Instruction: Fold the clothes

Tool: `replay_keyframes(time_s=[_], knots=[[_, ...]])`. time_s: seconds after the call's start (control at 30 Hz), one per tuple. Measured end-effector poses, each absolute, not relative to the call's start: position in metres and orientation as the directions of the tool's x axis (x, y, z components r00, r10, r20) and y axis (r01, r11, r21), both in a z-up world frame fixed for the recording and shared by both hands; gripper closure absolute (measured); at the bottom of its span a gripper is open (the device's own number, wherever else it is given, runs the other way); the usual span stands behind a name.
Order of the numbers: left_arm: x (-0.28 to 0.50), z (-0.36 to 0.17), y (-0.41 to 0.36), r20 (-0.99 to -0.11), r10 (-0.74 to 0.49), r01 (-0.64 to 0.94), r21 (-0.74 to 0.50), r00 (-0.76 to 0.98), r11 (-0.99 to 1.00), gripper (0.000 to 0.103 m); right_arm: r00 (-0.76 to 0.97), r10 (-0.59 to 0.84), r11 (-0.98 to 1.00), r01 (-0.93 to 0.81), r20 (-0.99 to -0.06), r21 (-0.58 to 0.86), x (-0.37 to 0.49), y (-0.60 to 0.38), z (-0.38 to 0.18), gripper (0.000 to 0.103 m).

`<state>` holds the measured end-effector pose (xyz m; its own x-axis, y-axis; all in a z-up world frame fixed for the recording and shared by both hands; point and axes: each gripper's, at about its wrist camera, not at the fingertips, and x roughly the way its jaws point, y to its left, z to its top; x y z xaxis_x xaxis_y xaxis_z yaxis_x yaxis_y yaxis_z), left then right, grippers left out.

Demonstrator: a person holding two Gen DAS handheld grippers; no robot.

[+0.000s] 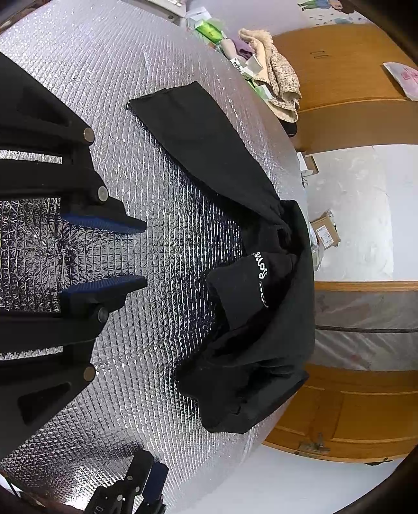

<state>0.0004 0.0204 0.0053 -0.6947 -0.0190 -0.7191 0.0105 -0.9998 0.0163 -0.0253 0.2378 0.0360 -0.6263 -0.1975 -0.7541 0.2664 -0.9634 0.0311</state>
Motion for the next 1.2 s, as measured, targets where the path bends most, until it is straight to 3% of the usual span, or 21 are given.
replay_keyframes(time_s=[0.6, 0.97, 1.2], knots=[[-0.016, 0.009, 0.002, -0.749, 0.04, -0.003, -0.05, -0.662, -0.999, 0.075, -0.592, -0.207, -0.96, 0.276, -0.779, 0.044, -0.052, 0.226, 0.039, 0.06], [-0.019, 0.008, 0.007, -0.745, 0.015, -0.044, 0.019, -0.667, -0.999, 0.075, -0.613, -0.205, -0.959, 0.282, -0.763, 0.031, -0.06, 0.223, 0.039, 0.058], [-0.025, 0.011, 0.001, -0.759, 0.032, -0.046, -0.002, -0.65, -0.999, 0.076, -0.588, -0.224, -0.953, 0.299, -0.777, 0.048, -0.067, 0.22, 0.043, 0.057]])
